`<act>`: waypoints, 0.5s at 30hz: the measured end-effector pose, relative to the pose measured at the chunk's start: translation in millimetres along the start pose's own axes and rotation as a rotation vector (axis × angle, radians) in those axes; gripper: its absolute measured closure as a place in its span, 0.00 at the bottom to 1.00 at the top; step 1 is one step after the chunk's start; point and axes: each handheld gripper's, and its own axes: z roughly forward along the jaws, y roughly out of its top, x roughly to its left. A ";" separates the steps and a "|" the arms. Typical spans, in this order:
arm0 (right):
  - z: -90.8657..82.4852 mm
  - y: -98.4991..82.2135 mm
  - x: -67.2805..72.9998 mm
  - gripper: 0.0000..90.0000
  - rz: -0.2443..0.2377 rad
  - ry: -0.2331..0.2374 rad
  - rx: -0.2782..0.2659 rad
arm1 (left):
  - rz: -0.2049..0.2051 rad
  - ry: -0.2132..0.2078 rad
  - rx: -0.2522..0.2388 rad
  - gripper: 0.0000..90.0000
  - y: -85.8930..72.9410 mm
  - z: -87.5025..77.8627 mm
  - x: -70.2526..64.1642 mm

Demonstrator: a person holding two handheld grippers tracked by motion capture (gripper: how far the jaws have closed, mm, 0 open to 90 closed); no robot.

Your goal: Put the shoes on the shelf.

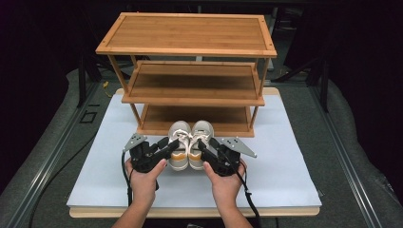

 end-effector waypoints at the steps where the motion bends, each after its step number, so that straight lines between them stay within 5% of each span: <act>1: -0.7 1.8 0.9 0.59 0.000 -0.006 -0.004 | 0.005 0.000 -0.001 0.57 2.8 -0.8 -1.4; 3: -1.1 2.8 1.5 0.59 0.000 -0.013 -0.007 | 0.006 0.000 -0.004 0.57 4.2 -1.0 -2.2; 4: -2.9 5.2 0.7 0.59 0.000 0.029 -0.001 | 0.008 -0.001 -0.006 0.57 5.5 -1.4 -3.0; 15: -5.5 21.1 5.2 0.59 0.005 -0.005 -0.025 | 0.013 -0.010 -0.016 0.57 22.3 -3.4 -8.4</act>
